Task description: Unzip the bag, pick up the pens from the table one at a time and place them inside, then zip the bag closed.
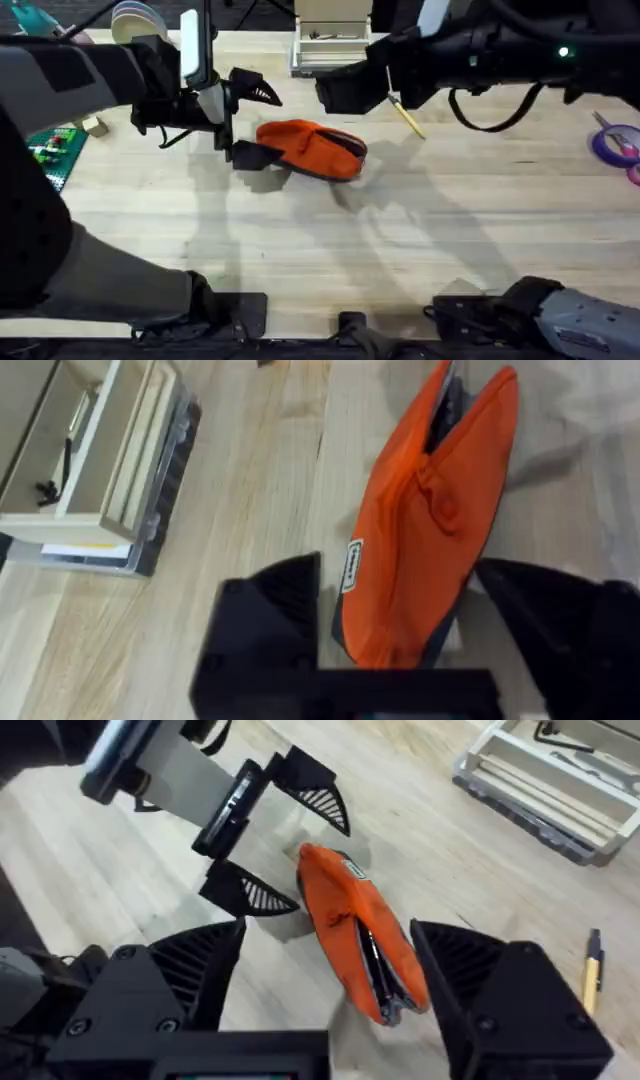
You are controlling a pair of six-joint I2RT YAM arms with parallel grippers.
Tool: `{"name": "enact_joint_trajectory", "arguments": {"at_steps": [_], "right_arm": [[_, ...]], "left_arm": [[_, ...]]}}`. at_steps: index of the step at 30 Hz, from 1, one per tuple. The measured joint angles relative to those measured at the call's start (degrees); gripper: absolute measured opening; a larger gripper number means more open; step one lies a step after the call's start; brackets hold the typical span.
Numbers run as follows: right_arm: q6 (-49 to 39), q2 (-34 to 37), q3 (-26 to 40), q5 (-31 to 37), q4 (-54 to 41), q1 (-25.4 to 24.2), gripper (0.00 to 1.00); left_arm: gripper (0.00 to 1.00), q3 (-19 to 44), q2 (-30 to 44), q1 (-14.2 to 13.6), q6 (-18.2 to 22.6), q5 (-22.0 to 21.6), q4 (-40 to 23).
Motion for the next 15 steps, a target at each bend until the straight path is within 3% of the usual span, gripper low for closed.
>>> {"name": "enact_joint_trajectory", "arguments": {"at_steps": [6, 7, 15], "right_arm": [[-0.2, 0.0, 0.0, 1.6, -1.6, -0.1, 0.997], [-1.1, 0.0, 0.0, 1.6, -1.7, -0.1, 0.997], [-2.7, 0.0, 0.0, 1.8, -1.8, -0.1, 0.997]], "left_arm": [[0.992, 0.0, 0.0, 0.0, 0.0, -0.2, 0.7], [0.992, 0.4, -0.1, 0.1, 0.1, -1.4, -2.9], [0.992, 5.7, -8.5, 0.8, 0.1, -6.4, -14.1]]}}
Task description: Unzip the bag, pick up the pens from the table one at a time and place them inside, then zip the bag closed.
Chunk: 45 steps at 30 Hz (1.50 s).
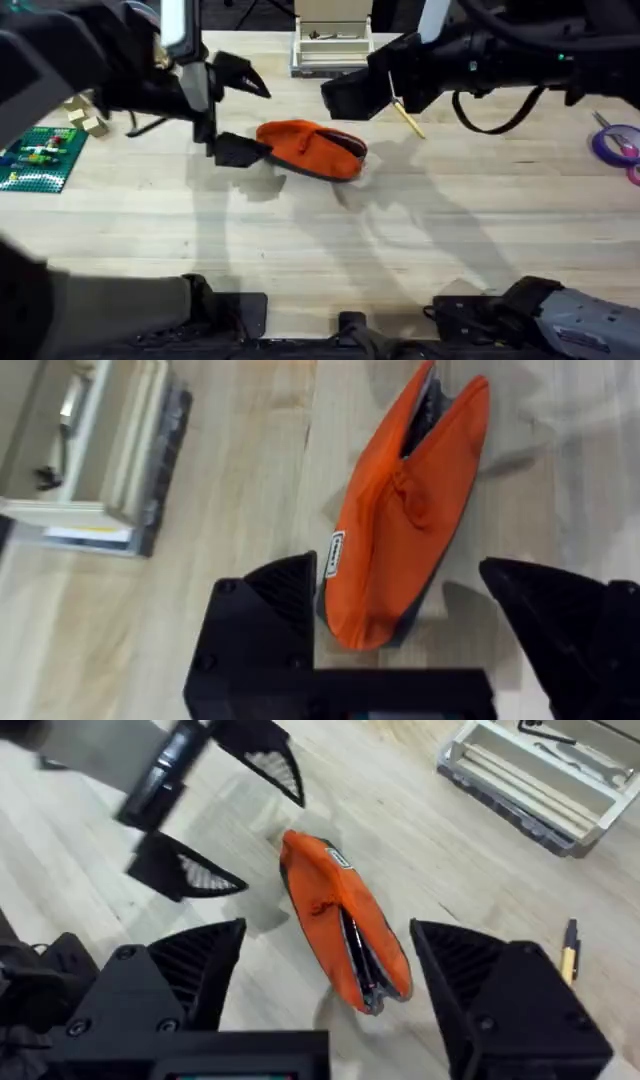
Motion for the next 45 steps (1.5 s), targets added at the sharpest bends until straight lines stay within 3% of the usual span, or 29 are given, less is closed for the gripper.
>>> {"name": "enact_joint_trajectory", "arguments": {"at_steps": [5, 8, 13, 14, 19, 28, 34, 38, 42, 45], "right_arm": [[-0.5, 0.1, 1.2, 0.0, -2.1, 0.0, 0.997], [-1.2, 5.7, 12.6, 0.0, -17.1, 0.0, 0.997], [-2.5, 9.6, 15.7, 0.0, -22.3, 0.0, 0.997], [-9.1, 11.4, 15.7, 0.2, -23.3, 0.0, 0.997], [-22.8, 11.4, 15.7, 0.9, -21.7, 0.0, 0.997], [-24.1, 11.4, 15.7, 0.8, -22.5, 0.0, 0.997], [-24.1, 11.8, 15.8, -6.9, -23.5, 0.0, 0.998], [-24.1, 12.8, 15.8, -7.8, -23.4, 0.0, 0.997], [-24.2, 14.3, 15.8, -8.0, -23.3, 0.0, 0.674], [-24.2, 14.9, 15.8, -8.1, -23.0, 0.0, 0.245]], "left_arm": [[0.992, 0.9, -6.0, 0.4, 0.1, -3.1, -5.0], [0.992, 0.9, -9.9, 1.6, 0.2, -4.8, -13.3], [0.992, 0.9, -10.0, 1.8, 0.2, -5.0, -16.6], [0.992, 0.9, -10.0, 2.1, 0.2, -5.1, -17.4], [0.992, 0.9, -10.0, 2.2, 0.2, -5.2, -17.5], [0.992, 0.9, -10.0, 2.2, 0.2, -5.2, -17.3], [0.992, 0.9, -10.0, 2.2, 0.2, -5.2, -16.0], [0.994, 0.9, -10.0, 2.2, 0.2, -5.2, -15.6], [0.993, 0.9, -10.0, 2.2, 0.2, -5.2, -14.8], [0.993, 0.9, -10.0, 2.2, 0.2, -5.2, -14.7]]}}
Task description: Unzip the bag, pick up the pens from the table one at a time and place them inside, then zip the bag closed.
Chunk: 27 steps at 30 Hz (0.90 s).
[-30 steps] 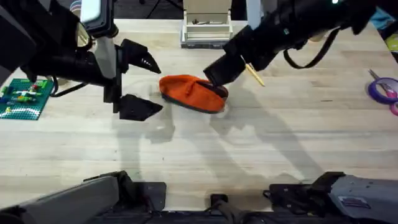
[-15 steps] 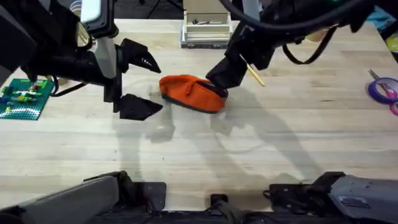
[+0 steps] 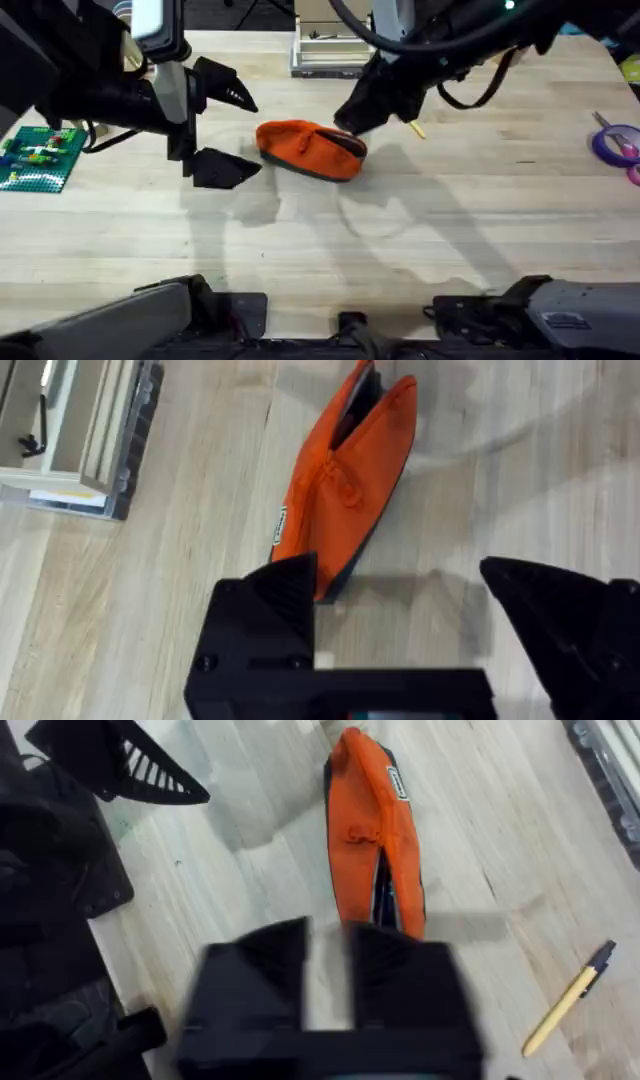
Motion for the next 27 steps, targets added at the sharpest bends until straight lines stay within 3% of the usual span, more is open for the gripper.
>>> {"name": "enact_joint_trajectory", "arguments": {"at_steps": [1, 3, 15, 27], "right_arm": [[0.0, 0.2, 0.0, 0.0, 0.1, 0.0, 0.12], [0.0, 0.3, 0.0, 0.0, 0.0, 0.0, 0.039], [-1.6, 0.9, 0.0, 0.0, 0.2, 0.0, 0.033], [-3.5, 9.6, 0.0, 0.0, 2.1, 0.0, 0.033]], "left_arm": [[0.992, 0.0, 0.0, 0.0, 0.0, 0.0, 0.1], [0.993, 0.0, 0.0, 0.0, 0.0, 0.0, 0.1], [0.993, 0.0, 0.0, 0.0, 0.0, 0.0, 0.1], [0.993, 0.0, 0.0, 0.0, 0.0, 0.0, 0.1]]}}
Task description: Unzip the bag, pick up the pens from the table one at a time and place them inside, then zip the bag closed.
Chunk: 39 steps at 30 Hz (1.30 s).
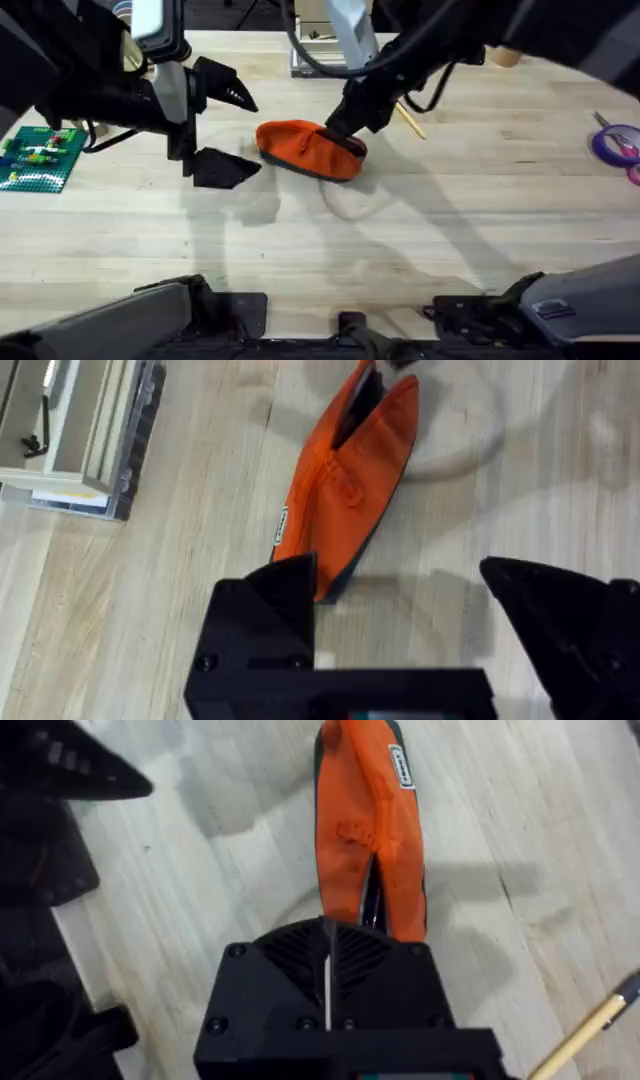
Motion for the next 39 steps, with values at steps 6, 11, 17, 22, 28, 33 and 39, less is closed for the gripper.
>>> {"name": "enact_joint_trajectory", "arguments": {"at_steps": [6, 11, 17, 22, 28, 33, 39], "right_arm": [[-0.2, 4.8, 0.0, 1.7, 2.3, 0.0, 0.033], [-0.4, 5.7, 0.0, 2.5, 2.4, 0.0, 0.032], [-0.5, 6.6, 0.0, 4.3, 4.0, -0.2, 0.033], [-0.7, 6.9, 0.0, 5.3, 4.2, -0.2, 0.033], [-0.7, 9.1, 0.0, 5.7, 4.3, -0.2, 0.033], [-0.7, 11.1, 0.0, 6.3, 6.4, -0.2, 0.032], [-0.8, 12.6, 0.0, 7.8, 8.1, -0.2, 0.033]], "left_arm": [[0.993, 0.0, 0.0, 0.0, 0.0, 0.0, 0.0], [0.993, 0.0, 0.0, 0.0, 0.0, 0.0, 0.0], [0.993, 0.0, 0.0, 0.0, 0.0, 0.0, 0.0], [0.993, 0.0, 0.0, 0.0, 0.0, 0.0, 0.0], [0.993, 0.0, 0.0, 0.0, 0.0, 0.0, 0.0], [0.993, 0.0, 0.0, 0.0, 0.0, 0.0, 0.0], [0.993, 0.0, 0.0, 0.0, 0.0, 0.0, 0.0]]}}
